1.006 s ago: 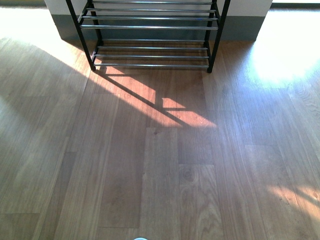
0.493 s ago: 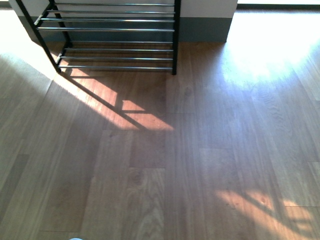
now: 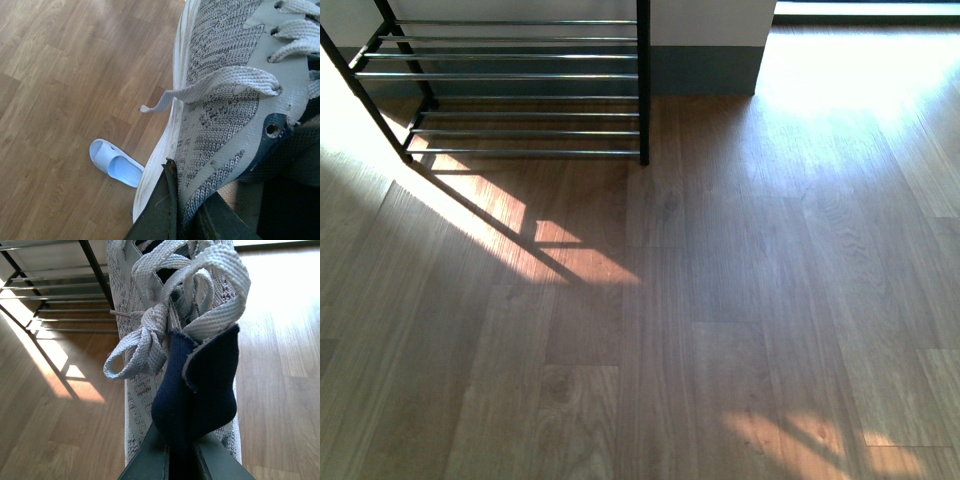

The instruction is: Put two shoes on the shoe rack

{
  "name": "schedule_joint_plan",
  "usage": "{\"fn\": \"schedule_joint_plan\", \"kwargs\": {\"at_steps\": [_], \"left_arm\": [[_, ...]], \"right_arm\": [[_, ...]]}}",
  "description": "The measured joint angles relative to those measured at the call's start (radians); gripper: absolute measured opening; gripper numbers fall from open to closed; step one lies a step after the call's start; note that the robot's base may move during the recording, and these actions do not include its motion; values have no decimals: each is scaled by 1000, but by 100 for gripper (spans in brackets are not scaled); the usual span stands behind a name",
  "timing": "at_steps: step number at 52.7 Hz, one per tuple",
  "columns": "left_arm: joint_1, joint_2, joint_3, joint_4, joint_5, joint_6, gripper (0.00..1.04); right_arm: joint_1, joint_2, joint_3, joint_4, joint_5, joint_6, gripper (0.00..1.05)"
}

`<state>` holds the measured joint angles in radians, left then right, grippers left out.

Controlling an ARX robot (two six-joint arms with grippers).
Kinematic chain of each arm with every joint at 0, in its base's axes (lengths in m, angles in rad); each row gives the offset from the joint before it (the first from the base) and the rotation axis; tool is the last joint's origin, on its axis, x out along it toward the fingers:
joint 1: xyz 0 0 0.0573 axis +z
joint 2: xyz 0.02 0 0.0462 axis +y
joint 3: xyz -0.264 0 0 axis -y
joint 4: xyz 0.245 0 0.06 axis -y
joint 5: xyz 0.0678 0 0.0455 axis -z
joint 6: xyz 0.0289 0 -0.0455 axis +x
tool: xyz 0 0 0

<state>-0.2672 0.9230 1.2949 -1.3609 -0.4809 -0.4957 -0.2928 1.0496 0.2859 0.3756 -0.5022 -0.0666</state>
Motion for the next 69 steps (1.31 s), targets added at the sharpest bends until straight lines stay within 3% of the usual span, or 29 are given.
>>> {"fn": "schedule_joint_plan", "kwargs": {"at_steps": [69], "left_arm": [[1,-2,0,0,-7,1,2]], "right_arm": [[5,-2,-1,0,-11,0,2]]}}
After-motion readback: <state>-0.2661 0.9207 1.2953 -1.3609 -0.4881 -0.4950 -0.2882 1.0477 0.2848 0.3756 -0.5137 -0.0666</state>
